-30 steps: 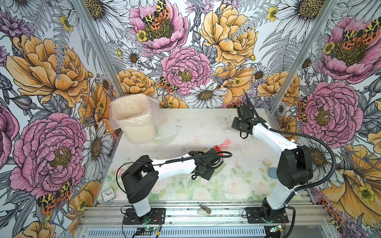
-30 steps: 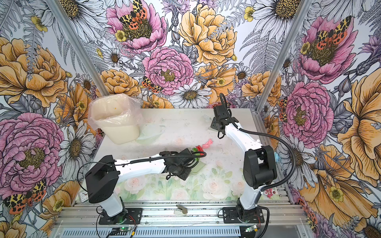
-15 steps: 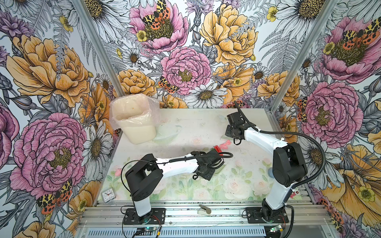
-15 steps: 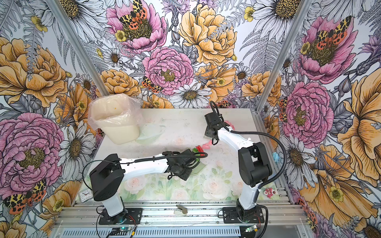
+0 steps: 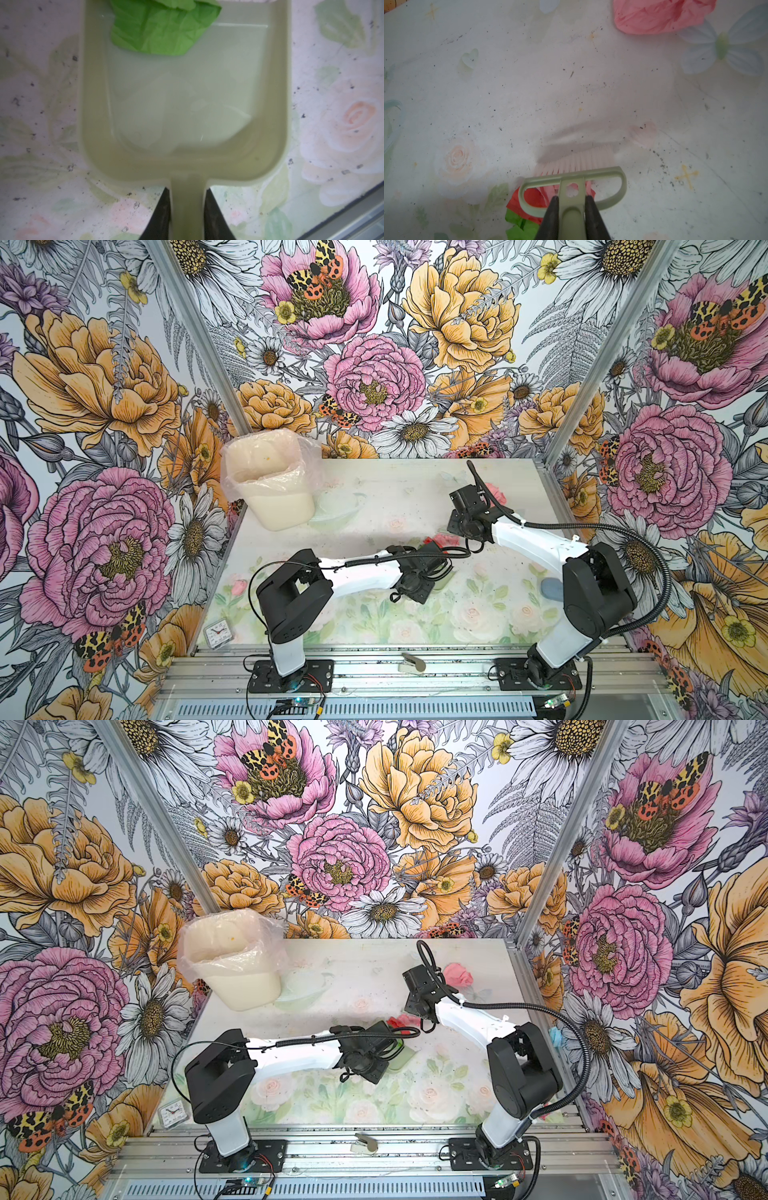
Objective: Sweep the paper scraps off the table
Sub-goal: 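Push the green, red and pink scraps into the dustpan with the brush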
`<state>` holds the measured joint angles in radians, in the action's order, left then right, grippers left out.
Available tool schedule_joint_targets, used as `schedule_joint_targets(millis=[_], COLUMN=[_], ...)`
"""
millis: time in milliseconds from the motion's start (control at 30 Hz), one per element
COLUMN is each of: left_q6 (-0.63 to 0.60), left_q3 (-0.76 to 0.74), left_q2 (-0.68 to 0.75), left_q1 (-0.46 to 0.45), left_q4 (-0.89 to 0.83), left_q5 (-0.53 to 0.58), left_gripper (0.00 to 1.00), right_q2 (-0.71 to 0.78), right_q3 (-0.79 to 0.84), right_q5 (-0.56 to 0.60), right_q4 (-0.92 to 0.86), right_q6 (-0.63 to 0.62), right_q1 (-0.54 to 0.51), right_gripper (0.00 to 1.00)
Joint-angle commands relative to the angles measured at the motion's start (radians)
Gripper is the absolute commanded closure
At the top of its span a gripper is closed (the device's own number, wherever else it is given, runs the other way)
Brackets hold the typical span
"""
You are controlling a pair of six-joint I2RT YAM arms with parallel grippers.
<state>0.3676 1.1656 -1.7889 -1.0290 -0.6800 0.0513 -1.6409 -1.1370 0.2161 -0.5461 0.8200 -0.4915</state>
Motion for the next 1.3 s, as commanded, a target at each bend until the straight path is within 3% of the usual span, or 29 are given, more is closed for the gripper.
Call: schedule_joint_targets(millis=[0, 400, 1267], left_q6=[0.019, 0.111, 0.111], left_q3=[0.014, -0.070, -0.105], left_q2=[-0.001, 0.047, 0.075], left_q1=[0.011, 0.076, 0.090], left_q4=[0.038, 0.143, 0.153], left_q5=[-0.012, -0.021, 0.002], left_gripper=[1.00, 1.00, 1.00], right_q2=[0.026, 0.058, 0.163], right_q3=[0.025, 0.044, 0.103], right_q5=[-0.038, -0.095, -0.189], right_q4=[-0.007, 0.003, 0.019], right_q6=[0.051, 0.072, 0.059], right_q1=[-0.034, -0.062, -0.047], right_gripper=[1.00, 1.00, 1.00])
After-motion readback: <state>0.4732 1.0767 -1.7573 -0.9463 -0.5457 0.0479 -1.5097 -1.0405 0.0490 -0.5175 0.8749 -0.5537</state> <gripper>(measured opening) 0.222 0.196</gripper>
